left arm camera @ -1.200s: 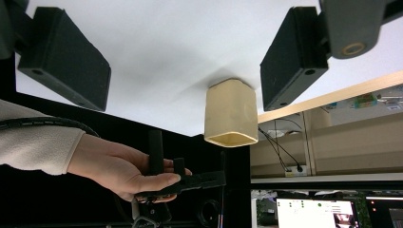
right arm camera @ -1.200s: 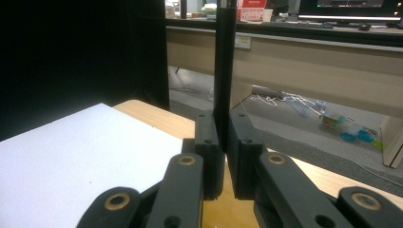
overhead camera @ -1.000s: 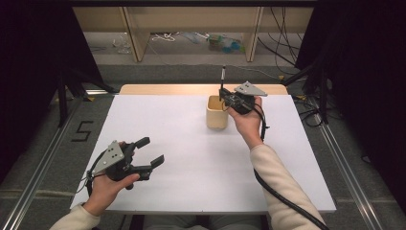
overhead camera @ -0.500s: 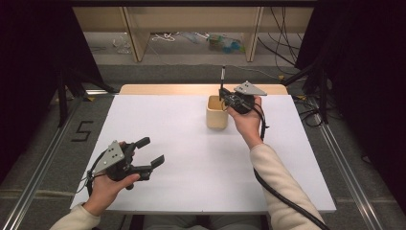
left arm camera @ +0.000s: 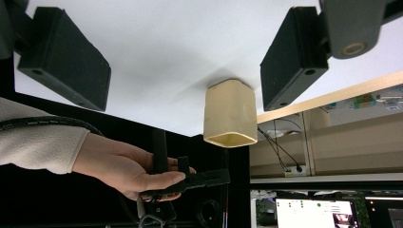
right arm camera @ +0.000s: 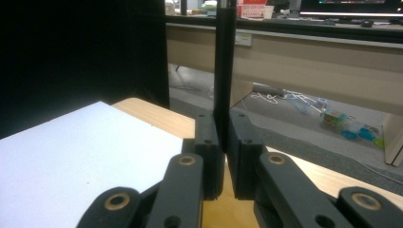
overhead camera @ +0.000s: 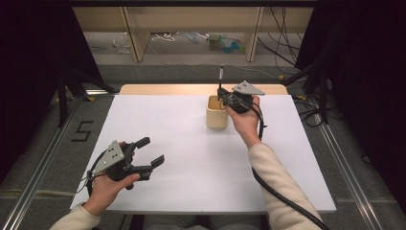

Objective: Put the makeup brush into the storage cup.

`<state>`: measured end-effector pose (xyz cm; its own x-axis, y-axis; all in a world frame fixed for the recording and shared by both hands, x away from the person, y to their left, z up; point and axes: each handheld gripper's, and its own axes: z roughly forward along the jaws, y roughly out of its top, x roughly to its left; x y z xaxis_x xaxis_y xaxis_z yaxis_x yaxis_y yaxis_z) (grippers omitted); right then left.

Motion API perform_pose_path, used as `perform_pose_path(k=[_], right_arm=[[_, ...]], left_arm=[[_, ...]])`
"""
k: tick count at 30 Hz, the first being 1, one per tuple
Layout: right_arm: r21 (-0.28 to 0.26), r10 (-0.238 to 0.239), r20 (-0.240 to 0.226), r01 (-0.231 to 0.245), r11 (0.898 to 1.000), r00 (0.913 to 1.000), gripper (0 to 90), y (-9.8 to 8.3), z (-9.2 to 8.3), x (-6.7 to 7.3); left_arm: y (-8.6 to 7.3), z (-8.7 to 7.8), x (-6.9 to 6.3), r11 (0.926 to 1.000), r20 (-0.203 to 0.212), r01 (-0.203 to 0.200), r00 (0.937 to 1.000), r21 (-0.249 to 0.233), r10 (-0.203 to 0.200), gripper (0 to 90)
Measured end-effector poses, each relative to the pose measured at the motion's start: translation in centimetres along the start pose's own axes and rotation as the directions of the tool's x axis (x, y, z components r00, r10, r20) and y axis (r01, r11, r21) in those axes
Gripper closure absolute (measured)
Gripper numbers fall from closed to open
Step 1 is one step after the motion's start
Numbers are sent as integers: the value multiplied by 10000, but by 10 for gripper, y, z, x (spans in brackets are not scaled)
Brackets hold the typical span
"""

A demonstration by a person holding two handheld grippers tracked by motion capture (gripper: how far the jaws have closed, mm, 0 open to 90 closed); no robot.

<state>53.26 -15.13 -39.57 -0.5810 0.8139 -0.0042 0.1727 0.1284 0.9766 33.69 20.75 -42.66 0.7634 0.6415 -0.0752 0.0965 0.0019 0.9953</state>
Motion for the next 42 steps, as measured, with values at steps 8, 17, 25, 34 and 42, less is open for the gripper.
perform_pose_path(k=[8,17,25,34,42], right_arm=[[44,33,31,-33,10000,10000,843,0,-1,-2],[21,-58,86,58,10000,9999,843,0,-1,-3],[73,31,60,-31,10000,10000,844,1,0,-2],[102,128,62,-128,9999,9999,843,0,3,-2],[133,156,60,-157,9998,9999,844,-1,5,-1]], left_arm=[[0,0,0,10000,11,-53,10000,1,53,170],[0,1,0,10000,23,-27,10000,-6,27,170],[0,0,0,10000,18,-27,10000,-3,27,170],[0,0,0,10000,-1,12,10000,-4,-12,170],[0,0,0,10000,-3,52,10000,-5,-52,170]])
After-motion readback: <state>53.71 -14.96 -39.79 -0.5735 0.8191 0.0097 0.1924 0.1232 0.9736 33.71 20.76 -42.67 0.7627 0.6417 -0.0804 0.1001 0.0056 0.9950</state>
